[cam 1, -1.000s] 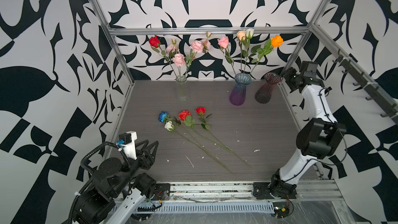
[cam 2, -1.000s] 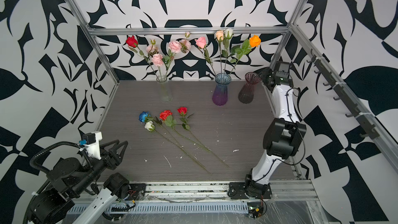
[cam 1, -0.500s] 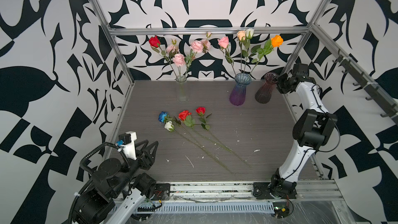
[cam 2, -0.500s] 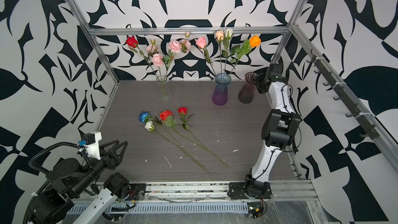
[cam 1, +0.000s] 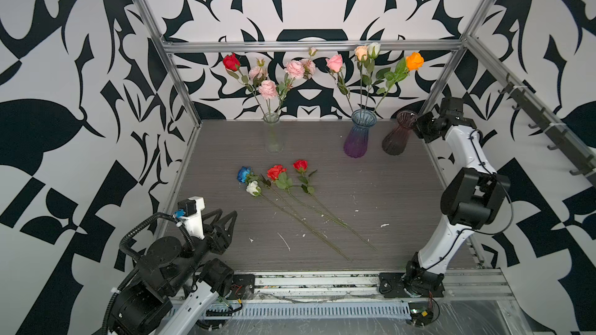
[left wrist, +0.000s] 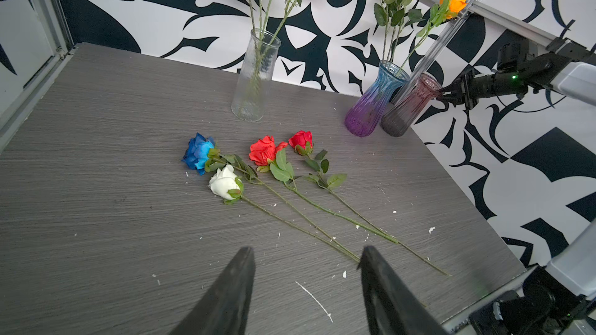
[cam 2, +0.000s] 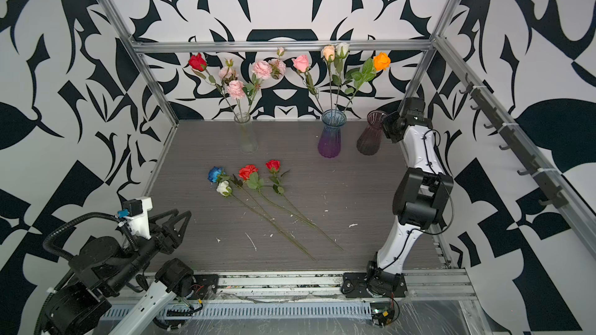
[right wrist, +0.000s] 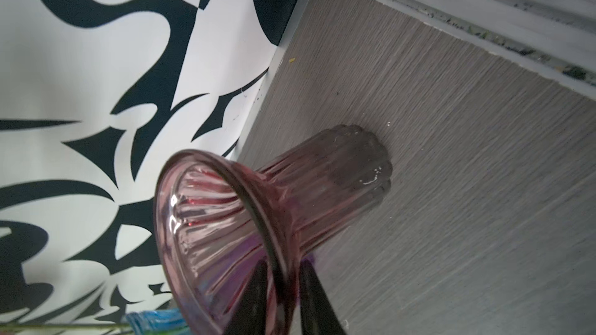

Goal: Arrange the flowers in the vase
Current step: 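Grasp the rim of the dark pink vase with the right gripper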

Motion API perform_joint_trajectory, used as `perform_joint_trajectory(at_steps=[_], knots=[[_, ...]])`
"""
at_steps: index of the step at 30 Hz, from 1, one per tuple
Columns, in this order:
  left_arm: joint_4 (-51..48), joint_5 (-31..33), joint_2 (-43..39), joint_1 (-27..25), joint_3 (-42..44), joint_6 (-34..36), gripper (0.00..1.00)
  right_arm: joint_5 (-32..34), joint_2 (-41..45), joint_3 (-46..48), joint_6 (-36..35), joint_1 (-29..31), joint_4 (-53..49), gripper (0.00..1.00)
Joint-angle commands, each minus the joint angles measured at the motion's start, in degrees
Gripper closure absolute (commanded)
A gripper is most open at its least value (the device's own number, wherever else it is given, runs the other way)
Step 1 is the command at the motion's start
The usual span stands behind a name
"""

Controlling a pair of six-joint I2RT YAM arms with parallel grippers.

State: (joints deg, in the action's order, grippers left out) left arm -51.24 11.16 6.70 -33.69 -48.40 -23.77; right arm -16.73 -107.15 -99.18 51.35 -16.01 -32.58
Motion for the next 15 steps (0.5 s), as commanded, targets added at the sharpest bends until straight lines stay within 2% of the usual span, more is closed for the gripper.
perform_joint_trajectory(at_steps=[1, 4, 7, 10, 15], knots=[[0.27, -0.60, -0.94, 0.26, 0.50, 0.16, 0.43, -0.83, 7.93, 4.39, 0.41, 0.45, 0.69, 0.85], [0.27, -0.69, -1.24, 0.24, 0.50, 0.18, 0.43, 0.47, 15.49, 11.29, 0.33, 0.97, 1.73, 0.90], [0.01, -0.48, -1.66, 0.31, 0.33, 0.09, 0.44, 2.01, 23.79, 18.05, 0.87, 2.00, 1.02, 0.99], [0.15, -0.14, -2.45, 0.29, 0.40, 0.03, 0.44, 3.33, 31.38, 24.14, 2.28, 3.92, -0.20, 1.00], [0.13, 0.35, -3.27, 0.29, 0.50, -0.12, 0.44, 6.57, 42.20, 29.15, 2.35, 10.81, -5.38, 1.00]])
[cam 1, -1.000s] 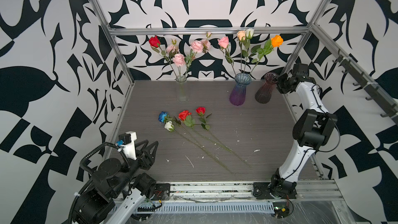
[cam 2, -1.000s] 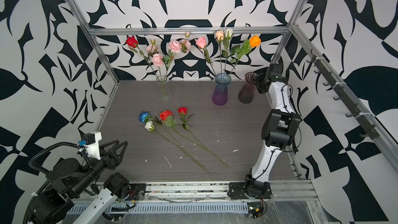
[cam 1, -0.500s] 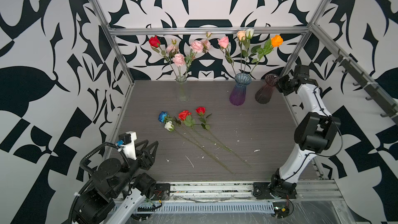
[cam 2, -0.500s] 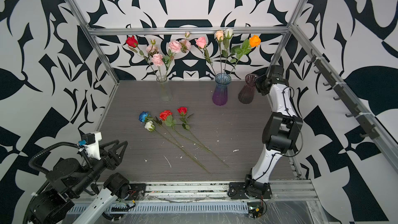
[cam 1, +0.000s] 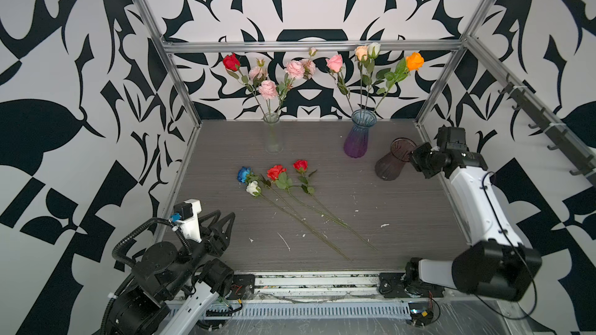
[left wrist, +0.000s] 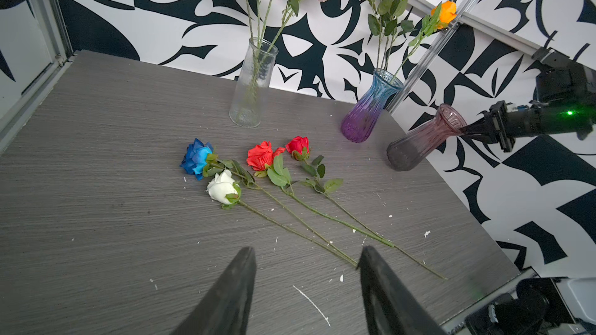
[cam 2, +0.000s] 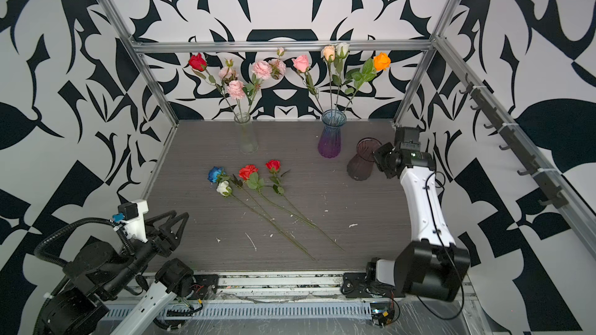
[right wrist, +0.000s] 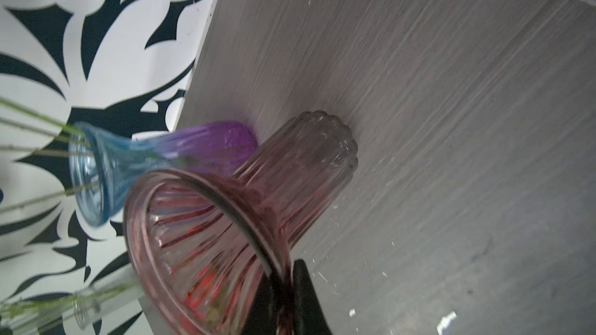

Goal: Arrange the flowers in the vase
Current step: 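Carry the dark pink vase toward the robot near the rose pile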

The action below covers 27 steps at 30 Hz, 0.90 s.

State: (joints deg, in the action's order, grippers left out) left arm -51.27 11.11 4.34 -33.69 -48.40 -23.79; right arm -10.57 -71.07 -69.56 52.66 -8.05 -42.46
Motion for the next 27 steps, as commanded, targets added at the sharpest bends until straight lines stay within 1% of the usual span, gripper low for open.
perform_joint_trajectory(at_steps=[1, 5, 8, 13, 18, 23, 27], knots=[[0.15, 0.36, -0.91, 0.35, 0.41, -0.11, 0.44, 1.09, 7.56, -0.07, 1.04, 3.87, 3.19, 1.00], [0.29, 0.37, -0.76, 0.86, 0.47, -0.13, 0.44, 2.02, 12.07, 1.26, 1.81, 9.39, -0.10, 1.00], [0.46, -0.27, -0.41, 1.53, 0.57, -0.04, 0.44, 2.18, 12.47, 1.45, 1.68, 13.45, -1.49, 1.00], [0.51, -0.82, -0.29, 2.04, 0.49, 0.10, 0.44, 5.71, 11.50, 2.58, 1.45, 21.91, -1.73, 1.00], [0.45, -0.46, -0.50, 2.05, 0.54, 0.06, 0.44, 11.81, 8.83, 3.31, 2.52, 32.14, -0.26, 1.00], [0.40, -0.45, -0.38, 2.12, 0.59, 0.00, 0.44, 15.78, 5.18, 2.59, 5.33, 41.01, 0.97, 1.00], [0.29, -0.25, -0.45, 2.09, 0.50, 0.05, 0.44, 18.03, 3.56, 2.86, 9.02, 47.34, 2.22, 1.00]])
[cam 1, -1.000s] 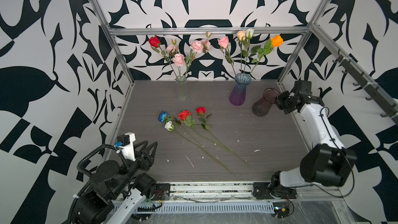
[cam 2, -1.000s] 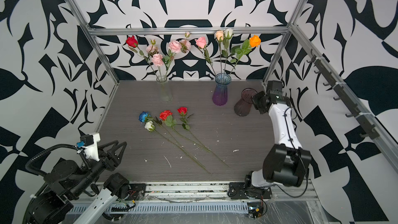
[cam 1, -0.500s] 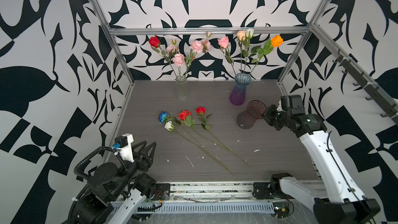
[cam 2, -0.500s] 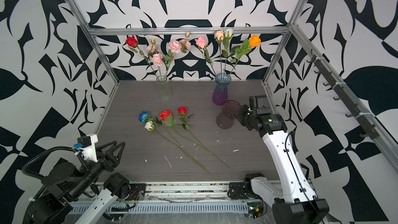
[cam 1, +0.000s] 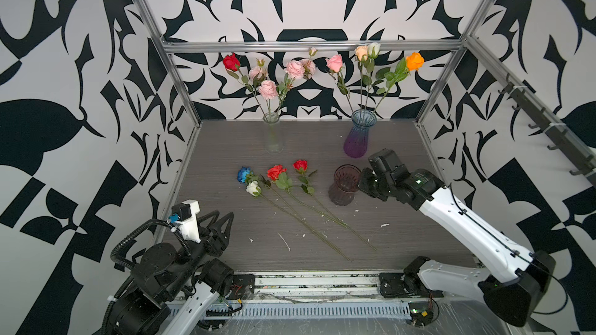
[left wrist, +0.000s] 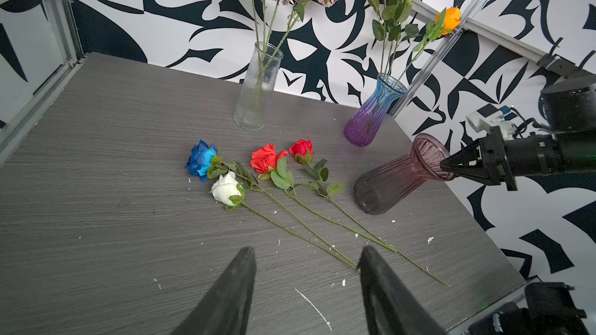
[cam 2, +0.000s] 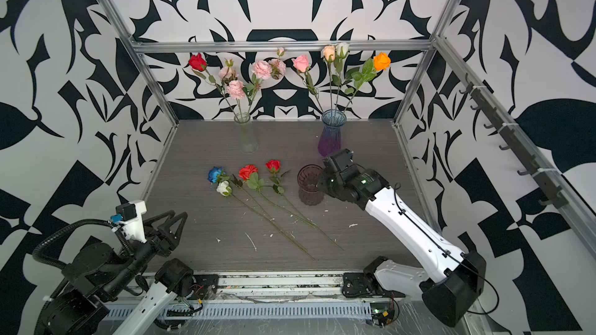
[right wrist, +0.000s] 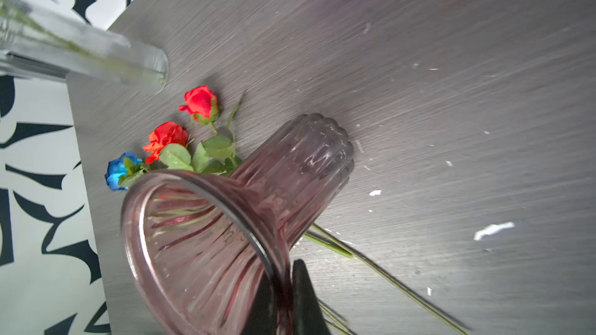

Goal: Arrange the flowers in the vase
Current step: 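Carry the dark pink vase toward the robot near the rose pile, then set the dark pink vase upright beside the rose pile and release it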

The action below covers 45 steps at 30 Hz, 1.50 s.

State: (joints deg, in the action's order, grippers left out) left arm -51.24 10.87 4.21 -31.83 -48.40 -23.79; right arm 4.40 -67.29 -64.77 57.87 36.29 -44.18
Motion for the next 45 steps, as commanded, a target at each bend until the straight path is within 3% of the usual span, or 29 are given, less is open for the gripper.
perform_joint_trajectory(at_steps=[1, 10, 19, 31, 37, 45], knots=[[0.20, 0.11, -0.34, 0.24, 0.50, -0.05, 0.44, 3.15, -0.46, -1.93, 4.70, 3.96, 4.29, 1.00], [0.18, 0.28, 0.01, 0.28, 0.55, -0.11, 0.44, 3.27, -6.72, -6.09, 8.66, 13.01, 7.74, 1.00], [0.03, 0.62, -0.35, 0.33, 0.50, -0.11, 0.44, 0.70, -16.79, -11.89, 9.11, 16.90, 12.22, 1.00], [0.01, 0.55, -0.19, 0.28, 0.49, -0.06, 0.43, 3.20, -11.73, -14.38, 4.44, 10.71, 4.33, 1.00], [0.31, -0.13, 0.52, 0.51, 0.58, 0.15, 0.43, 0.04, -11.37, -16.53, 2.59, 9.88, -5.19, 1.00], [0.67, -0.88, 0.87, 1.55, 0.57, 0.35, 0.43, -6.06, -10.92, -13.59, 5.74, 9.90, -4.03, 1.00]])
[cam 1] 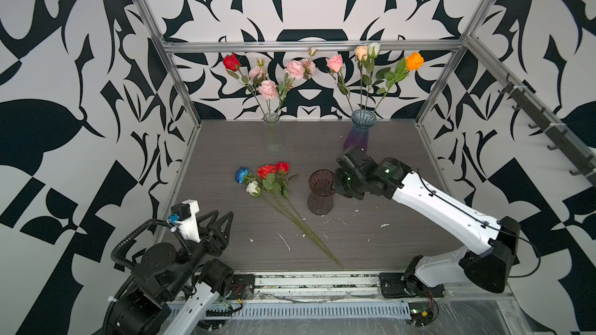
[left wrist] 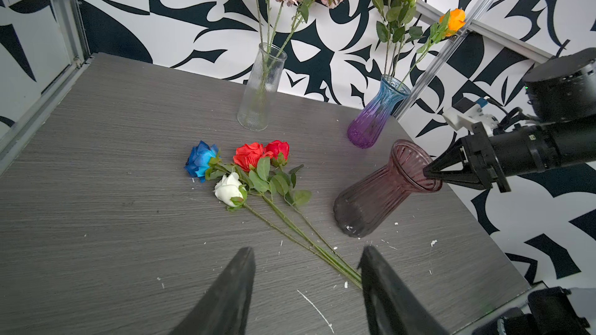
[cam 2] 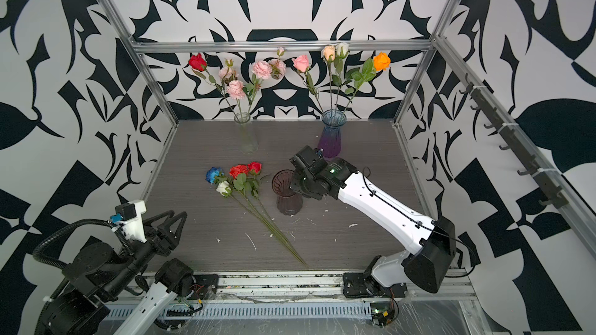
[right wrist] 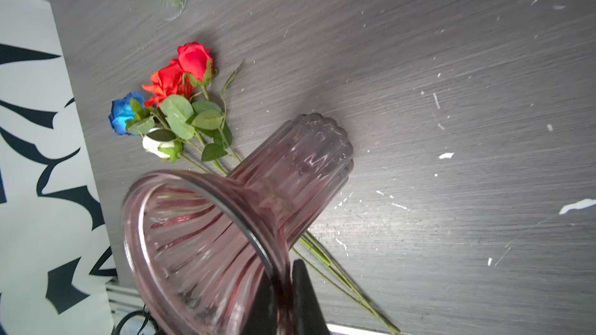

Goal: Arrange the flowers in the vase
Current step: 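Set the dark pink vase upright beside the rose pile and release it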

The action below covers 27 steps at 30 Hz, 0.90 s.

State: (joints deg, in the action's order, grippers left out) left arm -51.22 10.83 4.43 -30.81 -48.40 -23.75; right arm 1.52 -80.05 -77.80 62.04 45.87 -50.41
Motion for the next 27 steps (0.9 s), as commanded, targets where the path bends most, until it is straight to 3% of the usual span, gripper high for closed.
perform_joint_trajectory(at_steps=[1, 4, 12, 15, 22, 27], knots=[[0.68, -0.89, 0.63, 0.64, 0.59, 0.28, 0.43, -3.49, 1.62, -0.65, 1.84, 0.32, 2.29, 1.00], [0.60, -0.86, 0.58, 0.75, 0.66, 0.32, 0.43, -3.25, 1.63, -1.03, 2.21, 0.30, 2.62, 1.00], [0.63, -0.90, 0.48, 0.75, 0.67, 0.30, 0.43, -0.02, 2.48, -3.38, 0.78, 0.33, 0.95, 0.71], [0.61, -0.90, 0.41, 0.82, 0.63, 0.33, 0.43, 1.99, 3.08, -4.69, -0.68, 0.29, -0.09, 0.66], [0.60, -0.73, 0.79, 0.84, 0.84, 0.37, 0.41, 6.40, 5.82, -7.78, -9.44, 0.50, -1.88, 0.70], [1.02, -0.98, 4.80, 0.83, 1.20, 0.75, 0.37, 6.39, 12.47, -4.95, -16.14, 0.40, 0.28, 0.73]])
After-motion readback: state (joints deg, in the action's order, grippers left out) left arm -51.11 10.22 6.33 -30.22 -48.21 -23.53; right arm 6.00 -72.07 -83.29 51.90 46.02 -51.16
